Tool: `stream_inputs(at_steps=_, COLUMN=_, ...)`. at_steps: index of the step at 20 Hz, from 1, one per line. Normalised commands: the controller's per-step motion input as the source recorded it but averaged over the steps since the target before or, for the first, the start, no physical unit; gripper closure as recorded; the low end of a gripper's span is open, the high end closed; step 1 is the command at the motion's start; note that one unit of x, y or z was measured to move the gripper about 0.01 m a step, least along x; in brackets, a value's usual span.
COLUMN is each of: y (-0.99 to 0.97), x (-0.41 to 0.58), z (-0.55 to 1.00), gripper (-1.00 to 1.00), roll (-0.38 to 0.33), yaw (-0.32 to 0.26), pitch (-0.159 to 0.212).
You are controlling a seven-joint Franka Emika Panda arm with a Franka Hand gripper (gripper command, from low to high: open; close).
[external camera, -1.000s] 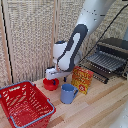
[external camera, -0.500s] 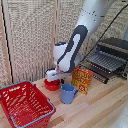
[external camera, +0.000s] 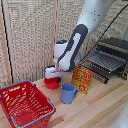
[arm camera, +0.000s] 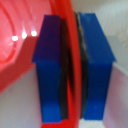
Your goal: Extend the gripper towards the oven tray handle. Grasp the handle and carefully pull the tray out of the oven. Move the gripper above the red bowl. Grab the red bowl gently. Lift the bowl and place it onto the oven tray.
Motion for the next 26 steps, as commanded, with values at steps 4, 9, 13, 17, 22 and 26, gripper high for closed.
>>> stream_inputs(at_steps=4, y=0.0, x=0.4, z=0.42, gripper=1.0, roll=-0.037, yaw=-0.269, pitch=0.0)
stream_inputs(at_steps=9, y=0.0, x=0.456, z=0.67, gripper=1.0, roll=-0.02, yaw=-0.233, pitch=0.046)
stream_inputs(at_steps=13, y=0.0, x=0.415, z=0.85, gripper=1.0, roll=-0.018, yaw=-0.22, pitch=0.078)
stream_inputs(at_steps=17, y=0.0, x=0.324, z=0.92, gripper=1.0, roll=-0.018, yaw=-0.218, pitch=0.11)
stream_inputs(at_steps=22, y=-0.19, x=0.213, z=0.93, gripper=1.0, roll=-0.001, yaw=-0.205, pitch=0.119)
stream_inputs(at_steps=26, y=-0.44, x=-0.009, z=0.8, gripper=1.0, roll=0.028, yaw=-0.239, pitch=0.134)
